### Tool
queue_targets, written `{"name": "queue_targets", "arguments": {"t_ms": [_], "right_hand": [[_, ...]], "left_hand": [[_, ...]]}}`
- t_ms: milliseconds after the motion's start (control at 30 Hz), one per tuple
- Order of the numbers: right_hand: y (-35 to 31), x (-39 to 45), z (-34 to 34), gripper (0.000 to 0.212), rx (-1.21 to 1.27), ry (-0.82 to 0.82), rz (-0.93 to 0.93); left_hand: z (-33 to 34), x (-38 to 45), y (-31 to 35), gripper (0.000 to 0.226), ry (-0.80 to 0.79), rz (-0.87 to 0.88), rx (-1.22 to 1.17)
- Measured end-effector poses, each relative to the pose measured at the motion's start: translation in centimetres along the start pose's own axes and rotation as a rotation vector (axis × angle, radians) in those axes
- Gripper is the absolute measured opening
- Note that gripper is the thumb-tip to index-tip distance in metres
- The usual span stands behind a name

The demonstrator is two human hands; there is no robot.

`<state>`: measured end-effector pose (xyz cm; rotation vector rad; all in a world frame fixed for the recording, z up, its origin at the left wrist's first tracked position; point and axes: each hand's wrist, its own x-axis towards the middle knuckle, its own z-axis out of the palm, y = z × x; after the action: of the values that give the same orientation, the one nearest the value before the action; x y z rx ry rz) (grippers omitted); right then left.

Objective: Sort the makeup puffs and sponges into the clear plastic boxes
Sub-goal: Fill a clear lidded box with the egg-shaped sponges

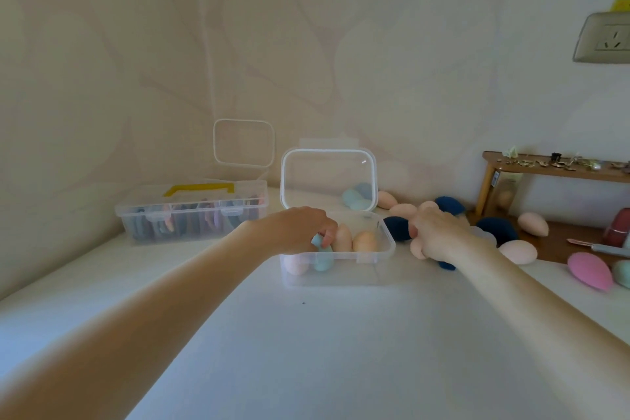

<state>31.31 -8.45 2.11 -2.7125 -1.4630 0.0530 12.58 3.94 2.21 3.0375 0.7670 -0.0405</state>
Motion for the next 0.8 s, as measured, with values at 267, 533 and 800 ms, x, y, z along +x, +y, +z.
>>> {"name": "queue_targets", "arguments": {"t_ms": [267, 533, 800], "right_hand": [[-1.1, -0.4, -2.3, 0.018, -0.119, 0.311, -0.018], [-6.8, -3.5, -4.3, 0.024, 0.141, -0.079, -0.410], [-7.8, -3.4, -4.4, 0.037, 0.085, -0.262, -0.348]], "left_hand": [[0.1, -0.2, 0.2, 0.015, 0.006, 0.022, 0.028], [0.0, -0.3, 0.3, 0.013, 0.034, 0.024, -0.004], [-0.9, -1.1, -0.5, 0.020, -0.071, -0.018, -0.160]]}}
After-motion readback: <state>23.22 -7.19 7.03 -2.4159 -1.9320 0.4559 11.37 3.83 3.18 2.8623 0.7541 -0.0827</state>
